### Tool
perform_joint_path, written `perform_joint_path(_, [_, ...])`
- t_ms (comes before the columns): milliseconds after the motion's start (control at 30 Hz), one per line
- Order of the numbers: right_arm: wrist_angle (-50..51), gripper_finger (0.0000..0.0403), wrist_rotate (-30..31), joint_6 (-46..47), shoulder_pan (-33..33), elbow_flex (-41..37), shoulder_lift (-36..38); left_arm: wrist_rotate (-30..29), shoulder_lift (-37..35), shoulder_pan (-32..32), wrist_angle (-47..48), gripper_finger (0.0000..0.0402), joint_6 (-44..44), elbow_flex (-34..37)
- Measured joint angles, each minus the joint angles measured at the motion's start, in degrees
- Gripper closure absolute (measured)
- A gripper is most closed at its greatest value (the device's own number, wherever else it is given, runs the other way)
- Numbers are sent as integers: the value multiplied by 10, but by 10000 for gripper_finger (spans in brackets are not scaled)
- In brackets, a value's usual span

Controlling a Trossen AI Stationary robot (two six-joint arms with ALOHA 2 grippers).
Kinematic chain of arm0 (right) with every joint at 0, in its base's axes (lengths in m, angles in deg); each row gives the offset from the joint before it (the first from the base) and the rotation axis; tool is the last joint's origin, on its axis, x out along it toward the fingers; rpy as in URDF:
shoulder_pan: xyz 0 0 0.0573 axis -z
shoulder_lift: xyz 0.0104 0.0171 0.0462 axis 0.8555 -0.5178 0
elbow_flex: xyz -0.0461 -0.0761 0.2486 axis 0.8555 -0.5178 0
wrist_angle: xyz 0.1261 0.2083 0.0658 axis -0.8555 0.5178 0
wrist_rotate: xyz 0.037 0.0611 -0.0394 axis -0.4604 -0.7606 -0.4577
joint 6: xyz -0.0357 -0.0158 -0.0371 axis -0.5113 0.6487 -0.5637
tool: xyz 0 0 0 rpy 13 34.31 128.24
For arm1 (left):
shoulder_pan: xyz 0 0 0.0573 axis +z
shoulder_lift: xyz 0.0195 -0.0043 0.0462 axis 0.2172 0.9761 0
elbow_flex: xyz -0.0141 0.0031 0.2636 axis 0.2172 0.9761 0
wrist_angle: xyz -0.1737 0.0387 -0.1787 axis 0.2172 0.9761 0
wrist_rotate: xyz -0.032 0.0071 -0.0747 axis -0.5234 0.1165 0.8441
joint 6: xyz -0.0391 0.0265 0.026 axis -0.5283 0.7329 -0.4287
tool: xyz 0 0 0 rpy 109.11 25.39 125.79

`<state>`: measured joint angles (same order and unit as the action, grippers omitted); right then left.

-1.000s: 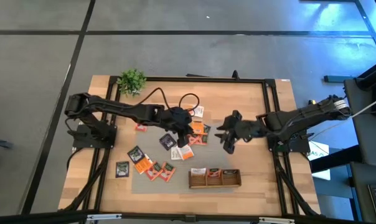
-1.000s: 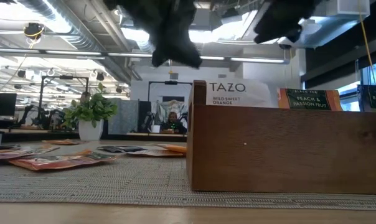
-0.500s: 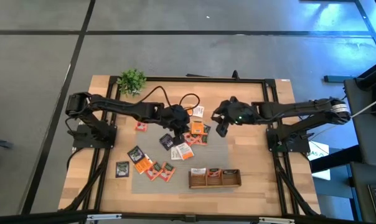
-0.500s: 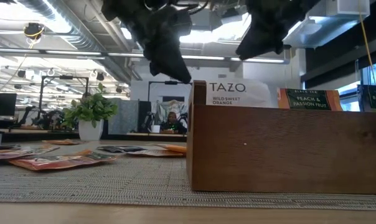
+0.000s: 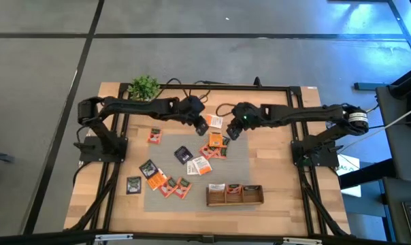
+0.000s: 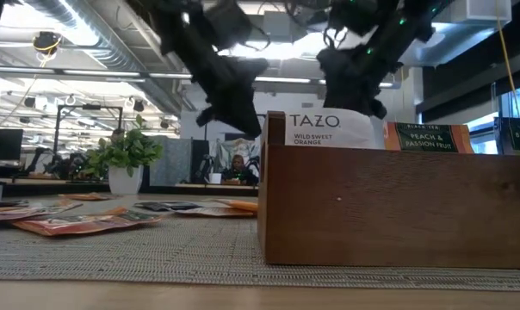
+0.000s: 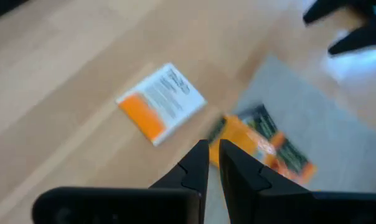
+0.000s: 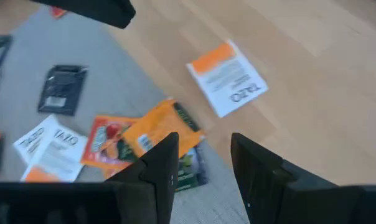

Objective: Pick & Place Tea
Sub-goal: Put the orange tea bag into the left compartment of the wooden organizer

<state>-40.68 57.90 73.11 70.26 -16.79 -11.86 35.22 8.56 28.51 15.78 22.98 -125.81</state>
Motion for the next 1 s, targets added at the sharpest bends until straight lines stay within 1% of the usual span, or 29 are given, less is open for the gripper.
perform_joint_path(67, [-6,254,-3,2,18,0,-9,19,22,19,-17,378,-14,0])
perform_joint_path(167, [-23,254,-8,0,42,0,-23,48,63,43,-66,387,-16,0])
perform_joint_path(267, [-46,254,-40,2,63,0,-41,62,105,60,-101,396,-14,0])
perform_joint_path(433, [-92,254,-74,2,77,0,-86,68,151,77,-104,397,-19,0])
perform_joint_path(700, [-111,254,-76,3,92,0,-164,80,179,74,-106,396,-31,0])
perform_joint_path(800, [-115,254,-78,30,101,0,-184,79,180,72,-108,396,-33,0])
perform_joint_path(933, [-130,254,-104,72,121,0,-209,78,180,70,-108,396,-37,0])
perform_joint_path(1000, [-139,254,-105,78,129,0,-221,78,180,70,-108,398,-37,0])
